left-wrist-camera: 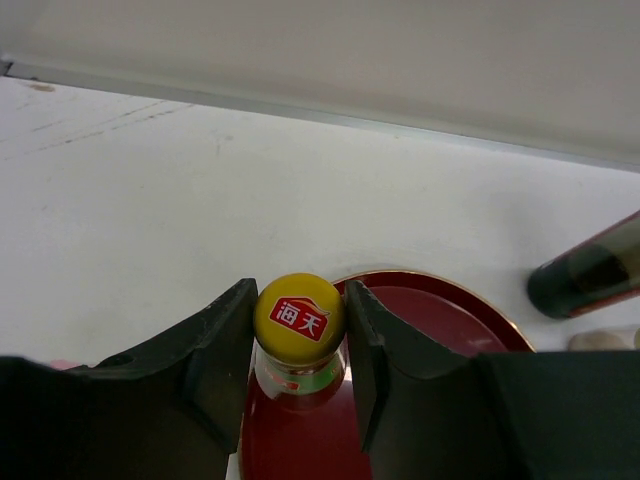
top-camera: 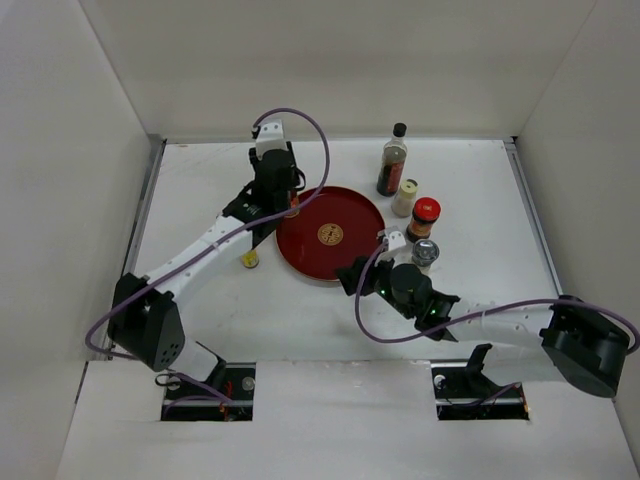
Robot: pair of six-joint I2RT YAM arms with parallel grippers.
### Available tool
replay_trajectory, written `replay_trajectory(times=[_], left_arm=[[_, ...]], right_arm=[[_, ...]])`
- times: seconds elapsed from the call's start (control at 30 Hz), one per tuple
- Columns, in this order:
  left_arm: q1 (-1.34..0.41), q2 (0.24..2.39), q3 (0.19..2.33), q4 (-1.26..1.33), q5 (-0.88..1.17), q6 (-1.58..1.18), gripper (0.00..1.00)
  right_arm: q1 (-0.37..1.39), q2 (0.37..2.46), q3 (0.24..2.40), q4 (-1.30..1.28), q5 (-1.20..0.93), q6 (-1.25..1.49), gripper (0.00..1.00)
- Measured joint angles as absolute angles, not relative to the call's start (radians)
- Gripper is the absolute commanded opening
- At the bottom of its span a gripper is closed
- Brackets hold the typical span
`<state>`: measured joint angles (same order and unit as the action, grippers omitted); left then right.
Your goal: Organize the condiment bottles
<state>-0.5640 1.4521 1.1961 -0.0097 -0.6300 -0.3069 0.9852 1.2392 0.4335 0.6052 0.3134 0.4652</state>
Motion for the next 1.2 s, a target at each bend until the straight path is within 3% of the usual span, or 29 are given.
replay_trajectory(times=[0.57,0.8,1.07,1.2], left_arm=[[-0.585,1.737,1.342,0.051,-0.561,-0.303,0.17],[-0.603,1.775,1.344,0.083,-0.562,-0.299,0.36],[-0.619,1.768,1.341,0.171,-0.583,-0.299,0.72],[-0.624,1.69,1.277,0.191,-0.585,-0.3,0.77]], right_arm=[[0.953,1.201,0.409,0.606,0.313,0.472,0.68],[0.948,1.198,0.408,0.606,0.313,0.473,0.68],[0.948,1.197,0.408,0.606,0.313,0.475,0.69],[0.948,1.197,0.408,0.606,0.313,0.476,0.69]])
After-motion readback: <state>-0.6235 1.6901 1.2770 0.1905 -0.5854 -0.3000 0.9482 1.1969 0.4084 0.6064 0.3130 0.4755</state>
